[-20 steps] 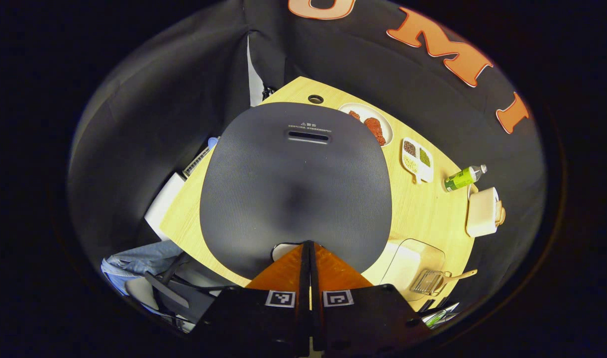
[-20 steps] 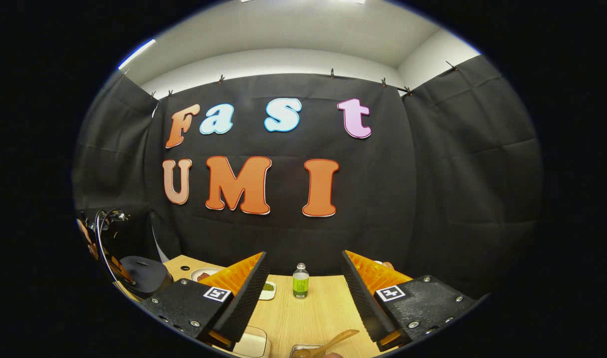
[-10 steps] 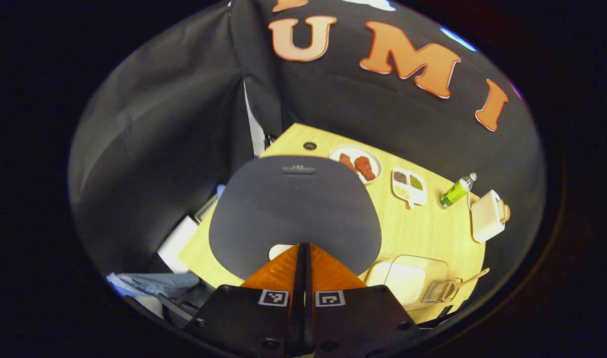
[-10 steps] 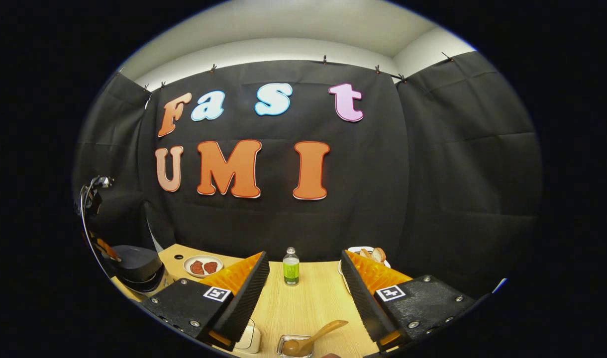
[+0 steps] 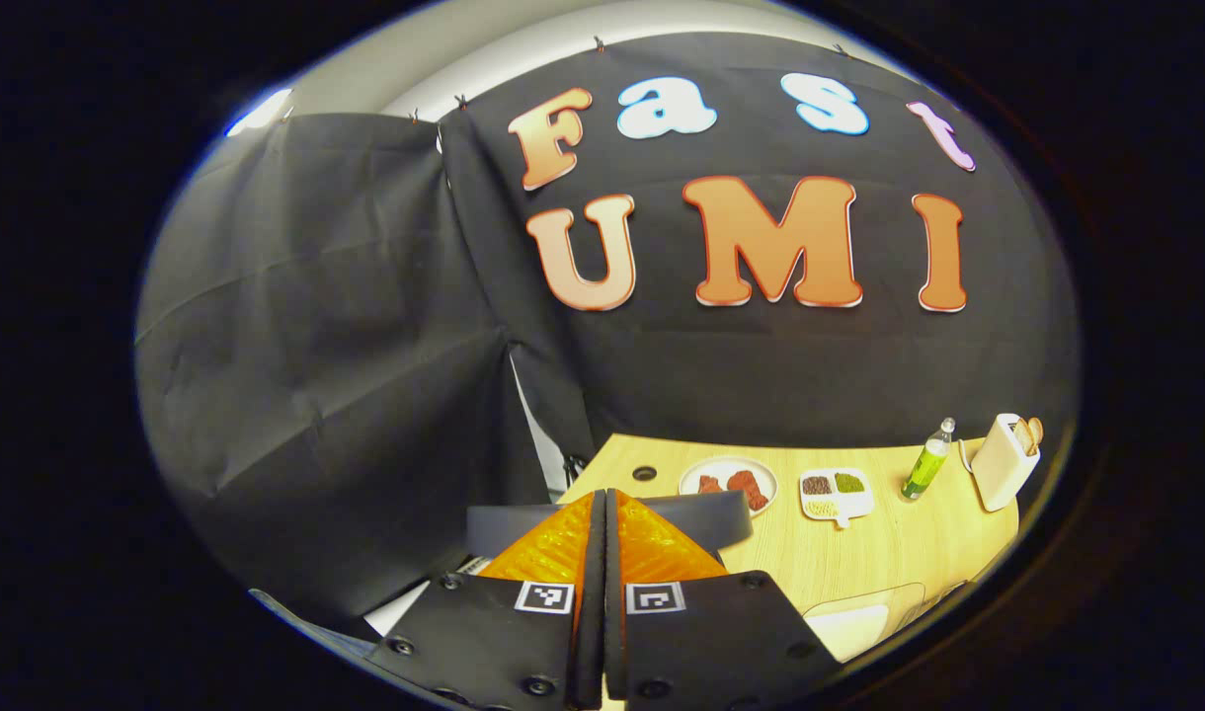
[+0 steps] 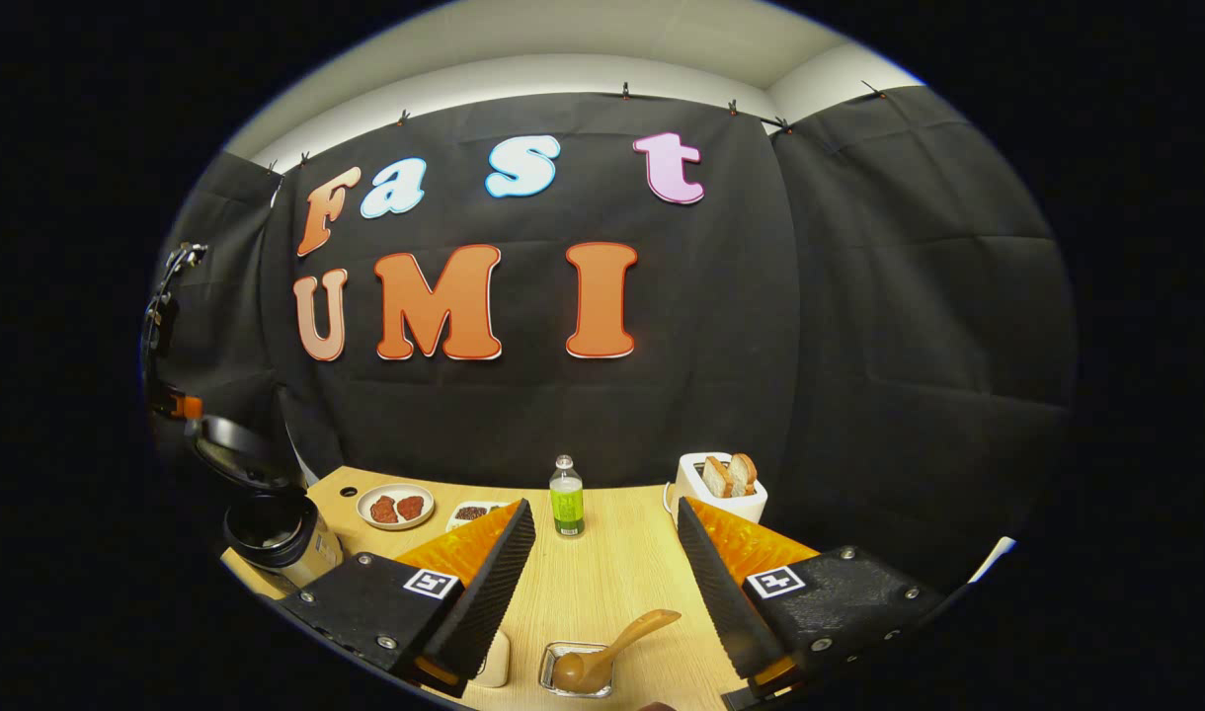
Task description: Close the left gripper, press the button to open the rice cooker; take a wooden spoon from the chopstick holder with the right hand, scoop a spoonful of rice and pour it into the rice cooker, then put the wooden spoon back into the chopstick holder.
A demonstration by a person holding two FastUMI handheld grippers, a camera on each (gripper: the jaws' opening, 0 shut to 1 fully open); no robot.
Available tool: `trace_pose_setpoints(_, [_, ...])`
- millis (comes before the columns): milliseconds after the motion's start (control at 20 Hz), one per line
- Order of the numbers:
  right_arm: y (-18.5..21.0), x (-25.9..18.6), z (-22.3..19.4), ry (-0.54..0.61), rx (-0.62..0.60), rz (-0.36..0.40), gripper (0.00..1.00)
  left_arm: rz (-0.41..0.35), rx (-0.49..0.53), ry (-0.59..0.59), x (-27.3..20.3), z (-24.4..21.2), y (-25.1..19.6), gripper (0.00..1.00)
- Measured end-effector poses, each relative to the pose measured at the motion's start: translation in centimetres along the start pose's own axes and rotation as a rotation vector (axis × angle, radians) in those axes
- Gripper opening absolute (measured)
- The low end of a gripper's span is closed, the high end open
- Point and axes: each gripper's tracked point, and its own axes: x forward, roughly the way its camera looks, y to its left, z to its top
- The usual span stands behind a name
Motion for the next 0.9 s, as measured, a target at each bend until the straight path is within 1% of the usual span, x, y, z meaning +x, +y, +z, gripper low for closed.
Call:
trace_pose_setpoints(150, [-0.7, 0.2, -1.4, 0.036, 0.01, -0.008, 0.9, -0.021, -0.017, -0.076, -1.0, 1.7, -1.3, 0.07])
trace_pose_setpoints(200, [-0.8, 0.3, -1.9, 0.047, 0.012, -0.008, 0.9, -0.043, -0.019, -0.102, -2.1, 2.5, -1.8, 0.08])
trace_pose_setpoints(250, [-1.1, 0.4, -2.4, 0.059, 0.014, -0.009, 0.9, -0.057, -0.014, -0.128, -2.5, 3.3, -2.4, 0.12])
trace_pose_setpoints(300, [-1.2, 0.5, -3.0, 0.072, 0.018, -0.007, 0.9, -0.076, 0.001, -0.155, -2.9, 3.9, -3.1, 0.28])
trace_pose_setpoints(350, [-1.3, 0.8, -3.5, 0.087, 0.021, -0.003, 0.9, -0.105, 0.025, -0.173, -3.3, 4.0, -4.4, 0.36])
trace_pose_setpoints(400, [-1.5, 1.0, -4.1, 0.103, 0.026, 0.0, 0.91, -0.134, 0.051, -0.177, -3.7, 3.9, -5.7, 0.46])
trace_pose_setpoints(450, [-1.6, 1.2, -4.8, 0.119, 0.033, 0.005, 0.91, -0.147, 0.065, -0.186, -4.2, 3.8, -6.6, 0.56])
trace_pose_setpoints(550, [-1.9, 1.7, -6.1, 0.151, 0.048, 0.012, 0.91, -0.187, 0.065, -0.197, -4.8, 3.5, -8.3, 0.77])
trace_pose_setpoints(650, [-2.4, 2.5, -7.7, 0.189, 0.065, 0.016, 0.91, -0.192, 0.064, -0.212, -5.6, 3.4, -9.1, 0.98])
trace_pose_setpoints(750, [-3.0, 3.3, -9.4, 0.233, 0.086, 0.015, 0.91, -0.187, 0.058, -0.231, -6.6, 3.6, -9.6, 1.0])
trace_pose_setpoints(850, [-3.8, 4.1, -11.9, 0.285, 0.117, 0.006, 0.91, -0.179, 0.061, -0.23, -7.4, 3.2, -10.1, 1.0])
trace_pose_setpoints(900, [-3.7, 4.3, -13.1, 0.322, 0.141, 0.018, 0.91, -0.168, 0.061, -0.226, -7.8, 2.9, -10.2, 0.93])
